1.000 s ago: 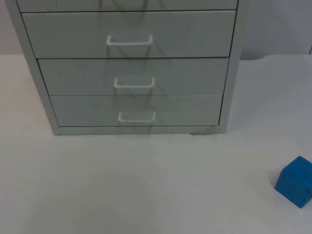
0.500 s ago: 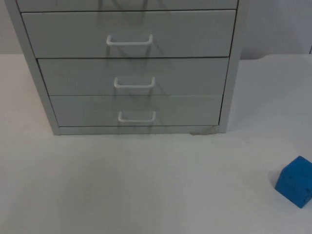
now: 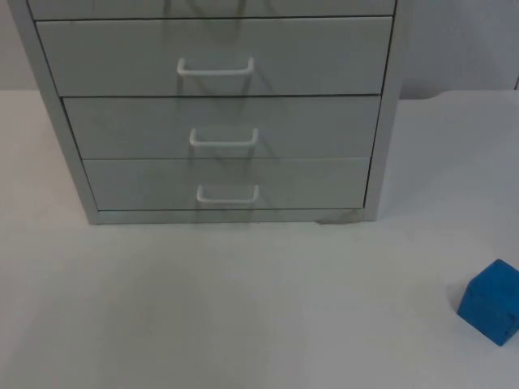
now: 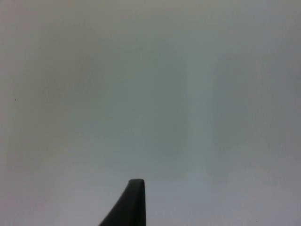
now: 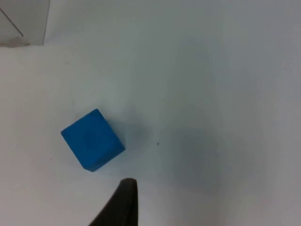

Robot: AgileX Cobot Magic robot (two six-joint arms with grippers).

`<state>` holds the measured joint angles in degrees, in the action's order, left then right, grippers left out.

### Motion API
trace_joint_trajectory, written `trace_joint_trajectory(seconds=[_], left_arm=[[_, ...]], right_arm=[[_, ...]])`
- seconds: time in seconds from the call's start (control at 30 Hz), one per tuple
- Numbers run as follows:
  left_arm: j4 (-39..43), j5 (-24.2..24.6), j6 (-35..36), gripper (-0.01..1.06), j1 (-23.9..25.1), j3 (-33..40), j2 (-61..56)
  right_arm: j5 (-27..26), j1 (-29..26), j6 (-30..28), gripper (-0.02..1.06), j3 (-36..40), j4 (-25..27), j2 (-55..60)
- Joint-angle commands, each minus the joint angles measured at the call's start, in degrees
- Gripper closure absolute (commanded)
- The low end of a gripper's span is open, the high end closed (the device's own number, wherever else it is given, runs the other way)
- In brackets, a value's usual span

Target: Open the drawer with the left hand, place the block into the drawer with the right hand, then close the drawer with the left hand.

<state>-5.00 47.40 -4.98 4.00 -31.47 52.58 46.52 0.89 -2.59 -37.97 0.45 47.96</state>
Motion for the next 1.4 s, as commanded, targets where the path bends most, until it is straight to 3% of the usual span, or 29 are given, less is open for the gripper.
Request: trace_joint_trajectory(seconds=[0.0, 0.17, 0.33, 0.5, 0.53, 0.67, 0.73, 0.83, 0.87, 1.0, 1.1, 1.2, 1.23, 1.37], left_arm=[[-1.4, -0.3, -0.7, 0.00, -0.1, -0.2, 0.0], [-12.9, 1.9, -11.0, 0.00, -0.1, -1.3, 0.0], [-17.4, 3.2, -14.8, 0.02, -0.7, -2.5, 0.9], [-17.8, 1.4, -16.0, 0.09, -9.6, -3.8, 6.0], [-17.8, 1.4, -16.0, 0.09, -9.6, -3.8, 6.0], [-14.7, -0.8, -15.6, 0.12, -19.6, -5.9, 10.7], [-13.9, -1.9, -15.6, 0.13, -22.3, -6.1, 11.6], [-8.0, -6.5, -13.3, 0.14, -30.9, -6.6, 14.7], [-8.0, -6.5, -13.3, 0.14, -30.9, -6.6, 14.7], [1.9, -12.7, -12.8, 0.14, -40.4, -6.6, 17.9], [8.7, -15.1, -11.3, 0.14, -44.6, -6.6, 19.8], [23.6, -18.1, -2.4, 0.14, -49.7, -6.6, 23.3], [23.6, -18.1, -2.4, 0.14, -49.7, -6.6, 23.3], [45.5, -17.9, 12.9, 0.14, -53.4, -6.6, 28.9]], right_arm=[[-0.9, -0.3, 0.3, -0.01, -0.1, 0.3, -0.2], [-0.9, -0.3, 0.2, -0.01, -0.1, 1.4, -0.2], [-1.1, -0.3, 0.2, -0.01, -0.1, 1.6, -0.2], [-1.3, -0.3, 0.2, -0.01, -0.1, 2.9, -0.2], [-1.3, -0.3, 0.2, -0.01, -0.1, 2.9, -0.2], [-1.5, -0.3, 0.2, -0.01, 0.8, 2.9, -0.2], [-1.6, -0.3, 0.2, -0.01, 1.1, 2.9, -0.2], [-1.6, -0.3, 0.2, -0.01, 1.1, 3.1, -0.2], [-1.6, -0.3, 0.2, -0.01, 1.1, 3.1, -0.2], [-1.7, -0.3, 0.3, -0.01, 1.1, 3.1, -0.2], [-1.7, -0.3, 0.3, -0.01, 1.1, 3.1, -0.2], [-1.7, -0.3, 0.3, -0.01, 1.1, 3.1, -0.2], [-1.7, -0.3, 0.3, -0.01, 1.1, 3.1, -0.2], [-1.7, -0.3, 0.3, -0.01, 1.1, 3.1, -0.2]])
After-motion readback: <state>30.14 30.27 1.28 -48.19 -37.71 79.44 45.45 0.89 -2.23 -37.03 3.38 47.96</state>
